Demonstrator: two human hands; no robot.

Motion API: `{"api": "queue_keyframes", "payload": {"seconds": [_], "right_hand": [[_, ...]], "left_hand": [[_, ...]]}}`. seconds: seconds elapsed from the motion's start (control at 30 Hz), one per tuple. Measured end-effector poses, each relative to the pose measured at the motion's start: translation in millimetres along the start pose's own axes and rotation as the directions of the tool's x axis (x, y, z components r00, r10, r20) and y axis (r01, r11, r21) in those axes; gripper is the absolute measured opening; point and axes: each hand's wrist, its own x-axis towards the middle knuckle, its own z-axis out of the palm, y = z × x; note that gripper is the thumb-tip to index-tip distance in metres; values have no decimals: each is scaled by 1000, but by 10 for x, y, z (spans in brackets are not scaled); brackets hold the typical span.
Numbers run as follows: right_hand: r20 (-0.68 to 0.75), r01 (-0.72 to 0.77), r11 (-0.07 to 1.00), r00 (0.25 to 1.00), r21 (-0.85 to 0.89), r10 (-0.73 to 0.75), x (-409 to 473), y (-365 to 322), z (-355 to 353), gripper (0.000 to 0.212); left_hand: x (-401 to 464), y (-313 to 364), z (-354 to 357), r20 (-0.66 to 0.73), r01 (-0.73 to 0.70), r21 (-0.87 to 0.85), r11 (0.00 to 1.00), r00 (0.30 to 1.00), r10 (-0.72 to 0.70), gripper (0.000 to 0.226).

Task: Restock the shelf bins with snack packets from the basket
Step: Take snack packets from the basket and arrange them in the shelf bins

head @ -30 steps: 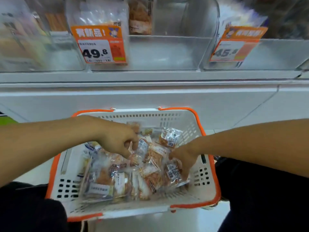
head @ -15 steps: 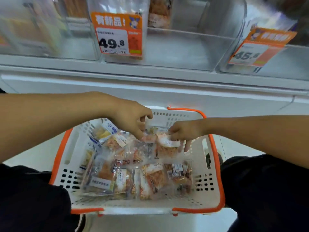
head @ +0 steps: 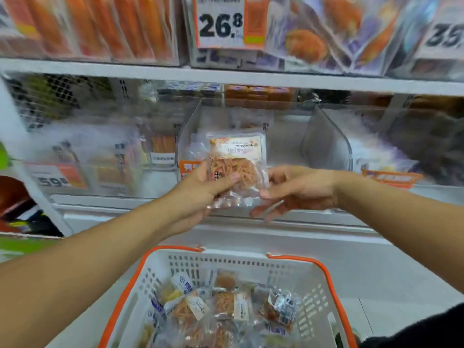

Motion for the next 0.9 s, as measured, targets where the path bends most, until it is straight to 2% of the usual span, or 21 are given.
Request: {"api": "queue_keyframes", "payload": {"seconds": [0.07, 0.1, 0.2, 0.3, 0.4, 0.43, 0.47, 0.5, 0.57, 0.63, 0.7, 0.77, 0.83, 0.9], "right_hand": [[-44, 7, 998, 999, -55, -10, 52, -36, 66, 34], [-99, 30, 995, 994, -99, -40, 74, -91, 77, 27], [-289, 91, 952, 941, -291, -178, 44, -358, -121, 7], [-524, 130, 904, 778, -407, -348, -50, -538, -455, 5], [-655, 154, 884, 618, -442, -435, -28, -547, -660, 13], [-672, 84, 857, 583, -509, -457, 14, -534, -691, 12], [-664, -44, 784, 562, -619, -492, 66, -520, -725, 13], [-631, -178, 668, 565, -723, -532, 131, -516, -756, 16], [-536, -341, 420, 629, -841, -563, 251, -531, -788, 13], [-468, -412, 231, 693, -881, -549, 348, -569, -794, 13], [-428, -439, 119, 720, -891, -546, 441, -646, -834, 14], [-410, -461, 47, 735, -886, -540, 546, -718, -898, 21], [-437, -478, 73, 717, -875, -543, 686, -751, -934, 30], [-474, -483, 137, 698, -865, -536, 849, -716, -948, 23]], "left_hand": [[-1, 77, 112, -8, 12, -148, 989, 1000, -14, 28], [14, 98, 150, -8, 25, -164, 986, 1000, -26, 27], [44, 183, 209, -71, 65, -67, 996, 995, -70, 30], [56, 216, 172, -114, 58, 89, 994, 992, -47, 16], [50, 214, 102, -144, 29, 207, 978, 990, 1, 12], [53, 217, 75, -155, 19, 232, 972, 988, 18, 8], [52, 223, 46, -158, 9, 253, 967, 987, 32, 5], [57, 226, 17, -158, -1, 268, 963, 986, 45, 5], [71, 231, -36, -161, -18, 277, 961, 985, 65, 6], [95, 230, -75, -171, -30, 286, 958, 982, 82, 6], [120, 222, -91, -179, -36, 299, 954, 979, 93, 3], [133, 198, -103, -177, -39, 309, 950, 979, 98, 6], [137, 173, -124, -167, -46, 307, 951, 981, 101, 10], [150, 148, -148, -159, -49, 305, 951, 982, 102, 13]]}}
